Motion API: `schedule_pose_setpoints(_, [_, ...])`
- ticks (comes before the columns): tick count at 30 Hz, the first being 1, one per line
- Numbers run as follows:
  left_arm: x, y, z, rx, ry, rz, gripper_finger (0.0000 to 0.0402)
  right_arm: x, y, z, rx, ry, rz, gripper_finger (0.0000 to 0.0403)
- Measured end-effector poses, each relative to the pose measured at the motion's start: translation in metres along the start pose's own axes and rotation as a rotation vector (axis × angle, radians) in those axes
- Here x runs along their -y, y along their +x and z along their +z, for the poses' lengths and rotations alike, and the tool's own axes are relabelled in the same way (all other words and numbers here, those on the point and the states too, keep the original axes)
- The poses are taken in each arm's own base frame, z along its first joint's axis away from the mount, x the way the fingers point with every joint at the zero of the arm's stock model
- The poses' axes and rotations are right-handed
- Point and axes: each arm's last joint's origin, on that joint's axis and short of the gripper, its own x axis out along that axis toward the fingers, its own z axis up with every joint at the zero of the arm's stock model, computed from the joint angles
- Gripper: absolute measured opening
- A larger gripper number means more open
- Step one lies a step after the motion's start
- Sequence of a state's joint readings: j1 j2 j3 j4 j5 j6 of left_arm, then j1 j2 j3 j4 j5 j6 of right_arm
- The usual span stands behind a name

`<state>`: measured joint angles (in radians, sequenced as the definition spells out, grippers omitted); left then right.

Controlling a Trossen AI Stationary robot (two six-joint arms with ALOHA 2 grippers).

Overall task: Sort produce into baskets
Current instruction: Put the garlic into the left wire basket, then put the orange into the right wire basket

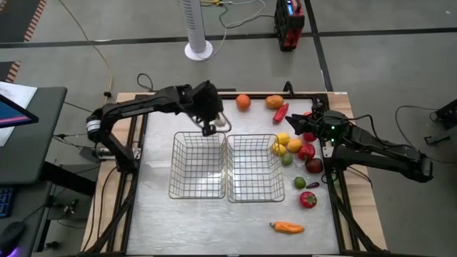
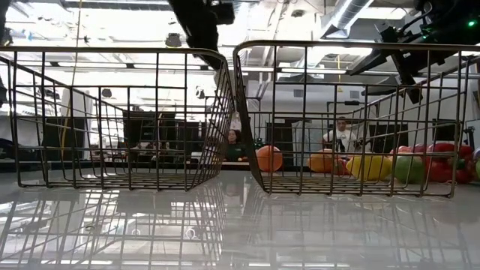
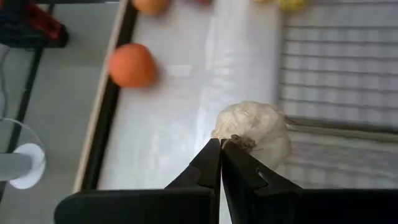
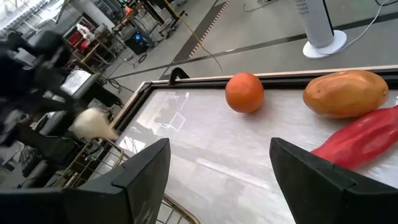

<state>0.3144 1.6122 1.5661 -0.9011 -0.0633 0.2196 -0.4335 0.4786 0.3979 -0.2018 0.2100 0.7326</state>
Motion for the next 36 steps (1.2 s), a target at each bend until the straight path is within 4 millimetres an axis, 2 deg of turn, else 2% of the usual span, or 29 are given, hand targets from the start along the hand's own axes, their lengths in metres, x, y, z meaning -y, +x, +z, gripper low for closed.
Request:
schedule_pose_setpoints(5, [0.029,-0.025,-0.011,-0.078,0.017,-0.083,0.0000,0.000,0.000,0.000,0.000,0.000,0.000,0.0301])
schedule_pose_setpoints(11, [0.050,-0.029,-0.019,-0.193,-0.059,-0.074,0.0013,0.000,0.000,0.000,0.000,-0.004,0.000,0.0301])
schedule_pose_setpoints(19, [0.052,-0.029,-0.019,-0.201,-0.046,-0.056,0.0134,0.000,0.000,0.000,-0.001,-0.023,0.000,0.0301])
schedule_pose_setpoints(22, [0.047,-0.027,-0.014,-0.144,-0.050,-0.047,0.0162,0.000,0.000,0.000,0.000,-0.021,0.001,0.0301])
schedule_pose_setpoints(26, [0.035,-0.006,-0.002,-0.067,-0.097,-0.042,0.0168,0.000,0.000,0.000,-0.002,-0.016,0.002,0.0301])
schedule_pose_setpoints(31, [0.019,0.042,0.009,-0.031,-0.134,-0.099,0.0158,0.000,0.001,0.000,-0.007,-0.012,-0.003,0.0301])
schedule_pose_setpoints(36, [-0.004,0.089,0.013,-0.052,-0.186,-0.051,0.0156,0.000,0.001,-0.001,-0.009,-0.009,-0.004,0.0301])
